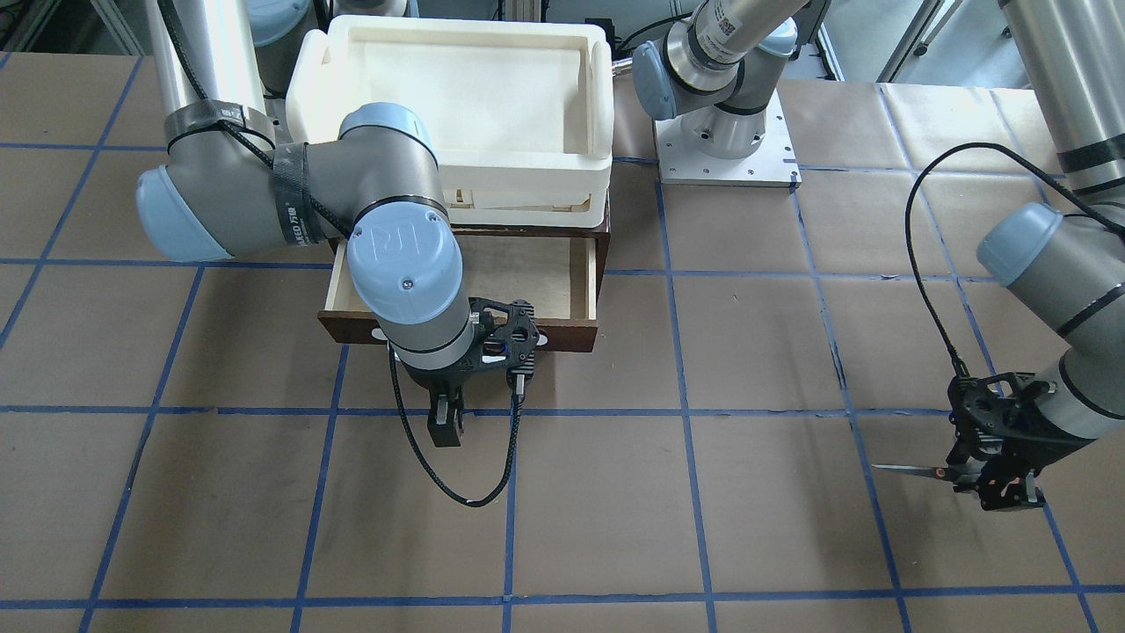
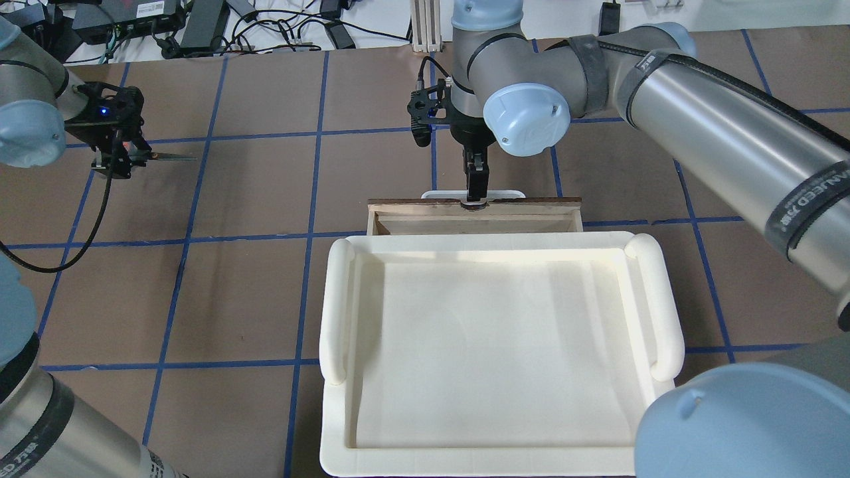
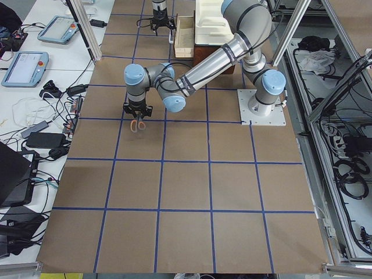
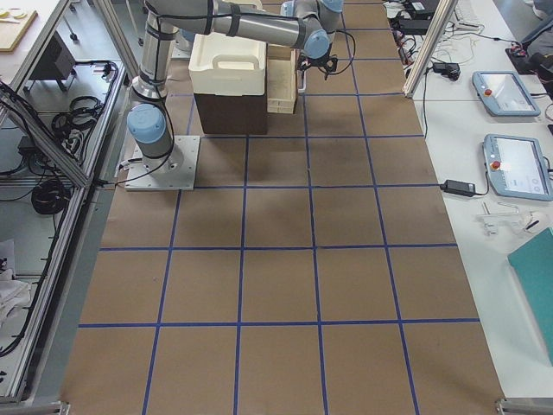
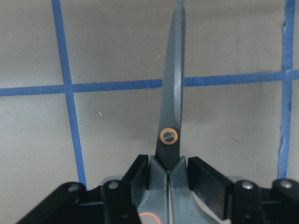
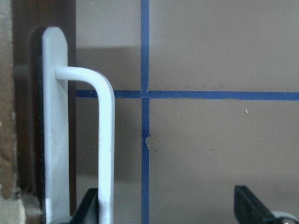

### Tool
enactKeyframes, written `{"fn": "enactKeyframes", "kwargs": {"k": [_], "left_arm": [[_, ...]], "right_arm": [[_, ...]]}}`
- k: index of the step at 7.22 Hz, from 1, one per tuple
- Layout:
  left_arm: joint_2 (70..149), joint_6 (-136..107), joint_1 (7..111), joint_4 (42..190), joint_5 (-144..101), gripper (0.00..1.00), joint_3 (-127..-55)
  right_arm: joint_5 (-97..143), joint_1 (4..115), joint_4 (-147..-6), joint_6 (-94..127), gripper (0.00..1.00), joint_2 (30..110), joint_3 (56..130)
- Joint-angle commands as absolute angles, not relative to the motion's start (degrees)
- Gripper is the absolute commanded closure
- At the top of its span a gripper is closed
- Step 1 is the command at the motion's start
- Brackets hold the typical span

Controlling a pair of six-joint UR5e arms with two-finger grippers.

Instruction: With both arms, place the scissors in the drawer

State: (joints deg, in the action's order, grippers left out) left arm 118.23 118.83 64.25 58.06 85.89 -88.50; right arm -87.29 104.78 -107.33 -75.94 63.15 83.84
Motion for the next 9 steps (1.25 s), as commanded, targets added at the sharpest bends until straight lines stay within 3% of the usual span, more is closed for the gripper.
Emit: {"fn": "enactKeyframes", "kwargs": {"k": [1,9], "left_arm": [[118.30,118.83,64.25,58.18,85.87,1.00,-88.51],[118.30,118.92,64.25,58.10,85.70,1.00,-88.51]], "right_arm": [[-87.10,104.15,-107.75,-76.38,0.00,62.75,82.37],[-86.75,103.89,-109.34,-76.38,0.00,58.27,77.17]]}}
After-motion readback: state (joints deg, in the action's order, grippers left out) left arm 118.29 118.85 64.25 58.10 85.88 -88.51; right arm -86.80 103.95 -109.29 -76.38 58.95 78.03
